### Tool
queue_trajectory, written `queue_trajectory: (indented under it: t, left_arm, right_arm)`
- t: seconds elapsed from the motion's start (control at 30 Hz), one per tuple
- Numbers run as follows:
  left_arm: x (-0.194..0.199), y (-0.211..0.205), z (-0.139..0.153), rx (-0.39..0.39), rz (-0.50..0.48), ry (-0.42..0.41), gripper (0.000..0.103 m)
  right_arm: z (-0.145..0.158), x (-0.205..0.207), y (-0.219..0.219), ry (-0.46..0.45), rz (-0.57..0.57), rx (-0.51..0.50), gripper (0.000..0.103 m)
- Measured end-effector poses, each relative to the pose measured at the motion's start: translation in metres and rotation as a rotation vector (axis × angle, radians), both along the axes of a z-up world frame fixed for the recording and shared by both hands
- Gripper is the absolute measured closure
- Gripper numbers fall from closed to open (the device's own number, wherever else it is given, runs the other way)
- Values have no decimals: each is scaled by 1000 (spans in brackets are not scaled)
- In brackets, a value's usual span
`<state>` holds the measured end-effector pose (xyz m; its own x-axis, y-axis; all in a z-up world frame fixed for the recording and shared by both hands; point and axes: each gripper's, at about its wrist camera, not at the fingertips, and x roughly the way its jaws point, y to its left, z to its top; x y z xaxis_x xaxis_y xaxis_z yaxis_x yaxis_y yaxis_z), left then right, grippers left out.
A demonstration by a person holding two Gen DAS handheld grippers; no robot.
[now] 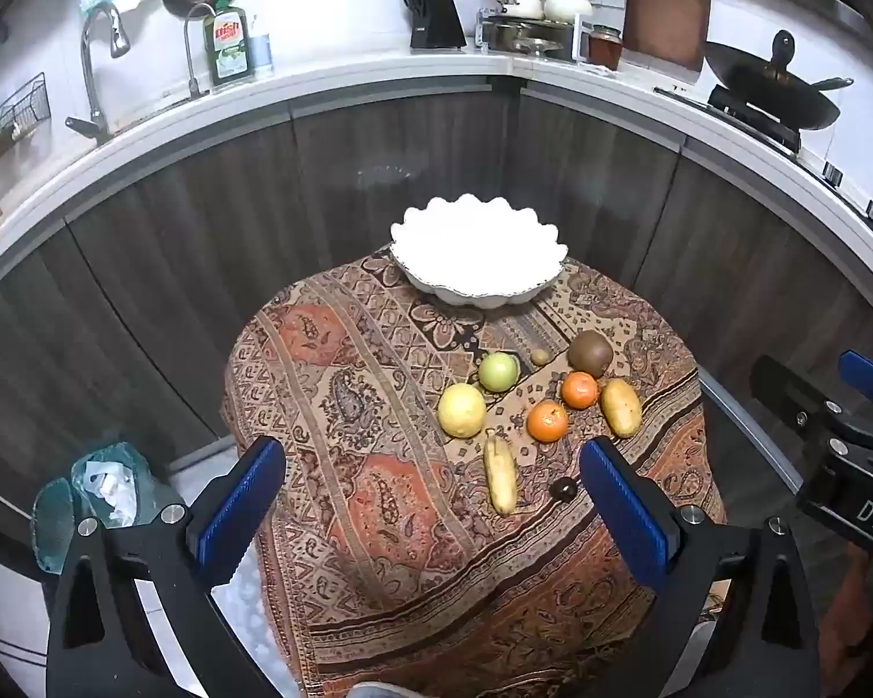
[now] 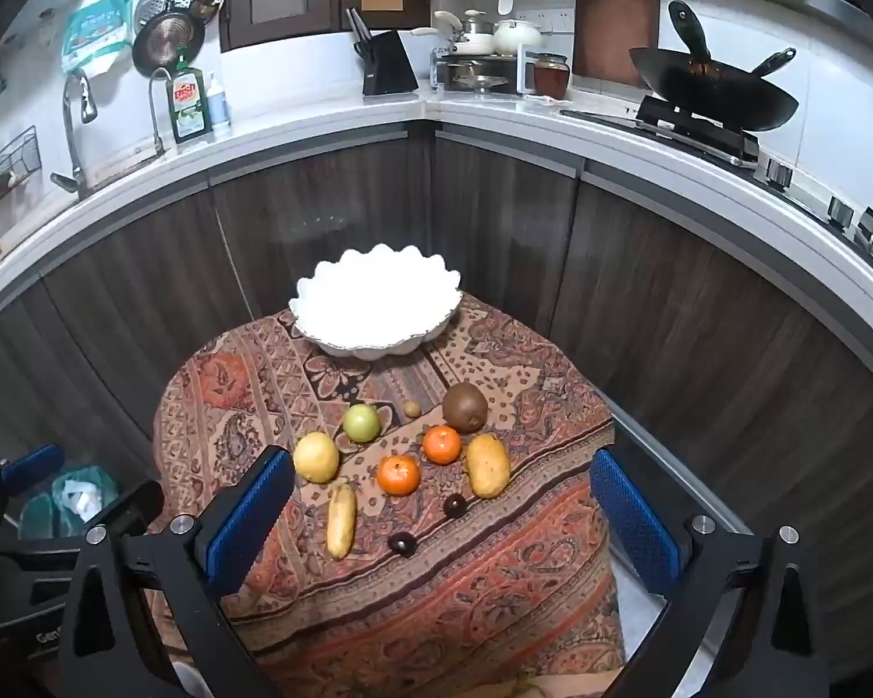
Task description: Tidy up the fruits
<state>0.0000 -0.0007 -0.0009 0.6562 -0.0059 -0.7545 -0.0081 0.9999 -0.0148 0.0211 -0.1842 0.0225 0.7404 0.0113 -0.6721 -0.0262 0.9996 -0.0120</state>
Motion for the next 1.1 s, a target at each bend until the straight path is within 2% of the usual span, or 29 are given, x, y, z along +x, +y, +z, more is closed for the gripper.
queue_trajectory:
  t: [0.13, 0.3, 0.53, 1.1]
  left_arm:
    - [6, 6, 10, -2, 3, 4, 0]
    - [4, 0, 10, 22, 9, -18, 0]
    - [0, 1, 9, 3, 13, -35, 0]
    - [1, 1, 6, 6, 18, -27, 0]
  right_arm:
    - [-3, 0, 1, 4, 0, 4, 0]
    - [2, -2, 1, -2, -1, 8, 0]
    - [5, 0, 0, -4, -1, 10, 0]
    - [2, 1, -2, 1, -3, 15, 0]
